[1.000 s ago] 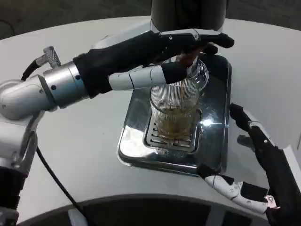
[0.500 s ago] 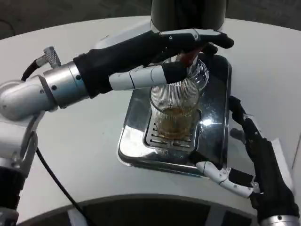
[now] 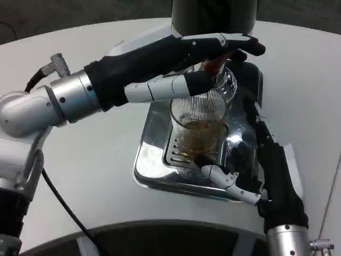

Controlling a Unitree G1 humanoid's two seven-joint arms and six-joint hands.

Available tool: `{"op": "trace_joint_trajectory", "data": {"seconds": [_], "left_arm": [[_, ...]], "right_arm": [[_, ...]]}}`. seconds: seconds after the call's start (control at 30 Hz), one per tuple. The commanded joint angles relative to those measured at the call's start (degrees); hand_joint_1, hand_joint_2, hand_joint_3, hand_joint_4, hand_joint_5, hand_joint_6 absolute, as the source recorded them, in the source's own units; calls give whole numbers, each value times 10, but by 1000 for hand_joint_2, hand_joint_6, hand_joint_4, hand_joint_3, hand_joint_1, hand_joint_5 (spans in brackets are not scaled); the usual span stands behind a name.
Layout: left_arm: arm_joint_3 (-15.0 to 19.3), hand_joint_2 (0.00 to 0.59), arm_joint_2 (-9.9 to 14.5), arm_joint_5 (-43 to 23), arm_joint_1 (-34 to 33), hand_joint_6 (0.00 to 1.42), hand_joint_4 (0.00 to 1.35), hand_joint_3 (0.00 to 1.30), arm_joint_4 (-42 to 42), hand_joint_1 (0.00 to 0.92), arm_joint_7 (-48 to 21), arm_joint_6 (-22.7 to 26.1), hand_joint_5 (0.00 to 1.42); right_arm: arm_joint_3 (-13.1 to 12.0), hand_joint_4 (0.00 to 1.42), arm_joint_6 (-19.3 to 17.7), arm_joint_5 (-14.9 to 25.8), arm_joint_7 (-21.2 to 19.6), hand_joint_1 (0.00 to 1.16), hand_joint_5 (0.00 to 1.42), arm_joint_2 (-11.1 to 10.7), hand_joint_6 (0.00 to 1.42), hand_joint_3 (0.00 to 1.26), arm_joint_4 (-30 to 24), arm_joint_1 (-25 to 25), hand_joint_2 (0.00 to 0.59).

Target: Grasp the cup under the faucet to collect the drink, then remove the cup.

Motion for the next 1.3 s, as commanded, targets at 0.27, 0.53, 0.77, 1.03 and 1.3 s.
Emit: {"op": "trace_joint_trajectory", "data": {"seconds": [0.27,0.53,0.77,1.03,1.3], "left_arm": [[-20,92,9,31,22,9,85,215,13,0,-11,6,144],[-22,94,10,33,19,9,86,216,16,0,-10,5,144],[-24,94,10,34,16,9,86,216,20,0,-8,2,144],[-25,94,9,35,12,8,86,220,31,0,-5,-4,144],[-26,95,9,35,8,8,86,228,39,0,-3,-7,157]], "right_arm": [[13,63,-26,-2,-37,880,54,22,162,93,47,-44,163],[21,62,-39,-1,-60,881,51,35,162,92,83,-68,163],[30,58,-46,-5,-77,879,50,38,177,83,115,-91,163],[30,53,-52,-8,-90,879,50,38,171,76,153,-117,163],[29,43,-60,-9,-99,878,45,38,162,65,191,-142,163]]}}
